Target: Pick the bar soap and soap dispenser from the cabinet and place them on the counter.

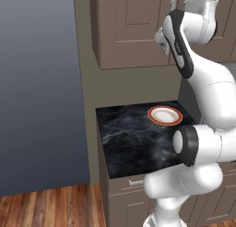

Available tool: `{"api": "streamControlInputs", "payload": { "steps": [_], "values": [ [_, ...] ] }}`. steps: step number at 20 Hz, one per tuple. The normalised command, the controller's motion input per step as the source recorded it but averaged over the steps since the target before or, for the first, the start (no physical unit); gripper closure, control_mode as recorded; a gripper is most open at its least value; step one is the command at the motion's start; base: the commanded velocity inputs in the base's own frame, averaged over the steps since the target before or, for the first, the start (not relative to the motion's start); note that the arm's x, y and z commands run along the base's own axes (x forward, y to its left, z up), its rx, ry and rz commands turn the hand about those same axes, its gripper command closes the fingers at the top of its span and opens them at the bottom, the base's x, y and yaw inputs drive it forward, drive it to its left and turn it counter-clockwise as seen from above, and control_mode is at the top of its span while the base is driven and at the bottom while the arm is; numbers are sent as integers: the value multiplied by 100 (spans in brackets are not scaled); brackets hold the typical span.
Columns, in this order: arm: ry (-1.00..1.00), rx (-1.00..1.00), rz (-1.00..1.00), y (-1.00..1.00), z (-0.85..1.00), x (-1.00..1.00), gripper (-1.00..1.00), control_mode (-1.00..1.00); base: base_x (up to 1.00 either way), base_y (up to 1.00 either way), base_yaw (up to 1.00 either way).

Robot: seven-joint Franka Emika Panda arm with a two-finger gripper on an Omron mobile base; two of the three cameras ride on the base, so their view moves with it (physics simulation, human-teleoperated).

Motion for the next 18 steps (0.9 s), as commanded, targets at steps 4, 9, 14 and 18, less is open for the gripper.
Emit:
{"api": "streamControlInputs", "payload": {
  "steps": [4, 9, 14, 18],
  "values": [
    [0, 0, 8, 0, -7, 44, -100, -100, 0, 0, 0],
    [0, 0, 7, -1, -2, 40, -100, -100, 0, 0, 0],
    [-1, -1, 4, -2, 0, 37, -100, -100, 0, 0, 0],
    [-7, -1, 3, -4, 0, 39, -100, -100, 0, 0, 0]
  ]
}}
